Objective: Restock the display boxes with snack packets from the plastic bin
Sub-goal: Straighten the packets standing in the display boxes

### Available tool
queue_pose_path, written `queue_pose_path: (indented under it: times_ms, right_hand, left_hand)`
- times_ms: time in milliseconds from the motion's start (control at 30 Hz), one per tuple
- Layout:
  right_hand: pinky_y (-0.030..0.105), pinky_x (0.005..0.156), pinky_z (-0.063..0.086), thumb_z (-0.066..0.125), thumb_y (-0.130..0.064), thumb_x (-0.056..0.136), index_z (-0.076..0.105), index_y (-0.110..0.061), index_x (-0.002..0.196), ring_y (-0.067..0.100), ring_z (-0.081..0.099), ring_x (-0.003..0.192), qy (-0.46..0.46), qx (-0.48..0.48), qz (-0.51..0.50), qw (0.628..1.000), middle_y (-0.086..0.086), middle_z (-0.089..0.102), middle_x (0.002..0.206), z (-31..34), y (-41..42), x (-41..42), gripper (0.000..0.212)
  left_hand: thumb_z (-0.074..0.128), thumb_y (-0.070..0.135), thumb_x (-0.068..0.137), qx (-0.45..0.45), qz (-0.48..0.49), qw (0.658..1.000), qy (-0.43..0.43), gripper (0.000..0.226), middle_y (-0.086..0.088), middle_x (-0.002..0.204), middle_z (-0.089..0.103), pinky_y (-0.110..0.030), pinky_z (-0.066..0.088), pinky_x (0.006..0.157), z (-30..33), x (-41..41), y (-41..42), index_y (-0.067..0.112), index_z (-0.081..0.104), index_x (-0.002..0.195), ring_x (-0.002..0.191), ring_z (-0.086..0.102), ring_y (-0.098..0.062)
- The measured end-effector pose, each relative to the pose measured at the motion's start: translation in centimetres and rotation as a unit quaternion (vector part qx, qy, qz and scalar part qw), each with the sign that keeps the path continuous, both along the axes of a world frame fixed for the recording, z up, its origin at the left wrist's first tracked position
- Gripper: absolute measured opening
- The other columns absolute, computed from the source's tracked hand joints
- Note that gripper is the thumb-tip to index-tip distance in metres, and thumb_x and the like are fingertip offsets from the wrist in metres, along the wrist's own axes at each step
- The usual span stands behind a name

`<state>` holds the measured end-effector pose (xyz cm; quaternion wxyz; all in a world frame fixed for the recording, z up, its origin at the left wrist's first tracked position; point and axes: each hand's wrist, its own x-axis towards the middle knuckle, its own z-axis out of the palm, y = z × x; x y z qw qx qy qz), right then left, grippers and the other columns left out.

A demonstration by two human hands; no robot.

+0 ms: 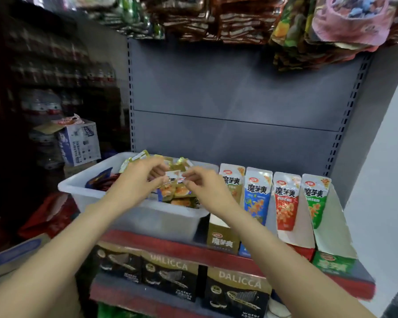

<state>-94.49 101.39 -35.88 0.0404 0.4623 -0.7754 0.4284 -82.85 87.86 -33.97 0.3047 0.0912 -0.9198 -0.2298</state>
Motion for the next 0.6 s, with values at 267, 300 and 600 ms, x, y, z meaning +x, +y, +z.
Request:
queue_pose_path:
  times_ms: [267, 300, 600]
  right_hand:
    - [0.031, 0.067, 0.041, 0.060, -0.020, 0.089, 0.071, -0.018, 0.092, 0.018, 0.047, 0.073, 0.076, 0.121, 0.017, 0.990, -0.006, 0.052, 0.070, -0.7, -5.4, 3.5, 0.012]
    - [0.033, 0.068, 0.044, 0.058, -0.019, 0.089, 0.071, -0.019, 0.089, 0.019, 0.048, 0.074, 0.085, 0.116, -0.004, 0.990, -0.005, 0.052, 0.069, -0.6, -5.3, 3.7, 0.013]
    - [0.039, 0.070, 0.053, 0.058, -0.018, 0.090, 0.071, -0.016, 0.085, 0.018, 0.064, 0.071, 0.109, -0.102, -0.098, 0.984, -0.005, 0.066, 0.072, 3.0, -2.5, 2.7, 0.014]
  left_hand:
    - [0.068, 0.013, 0.085, 0.010, -0.005, 0.993, -0.120, 0.030, 0.009, 0.101, 0.062, -0.022, 0.048, 0.088, -1.2, 3.7, -4.9, 0.020, 0.061, 0.113, 0.096, 0.058, -0.006]
    - [0.068, 0.013, 0.084, 0.020, 0.001, 0.993, -0.115, 0.027, 0.007, 0.099, 0.063, -0.025, 0.049, 0.088, -1.3, 3.6, -5.2, 0.021, 0.061, 0.109, 0.094, 0.059, -0.008]
    - [0.040, 0.052, 0.095, 0.527, 0.017, 0.847, -0.076, 0.058, -0.015, 0.069, 0.064, -0.016, 0.045, 0.039, 0.8, 2.1, -2.5, -0.002, 0.059, 0.090, 0.042, 0.060, -0.012]
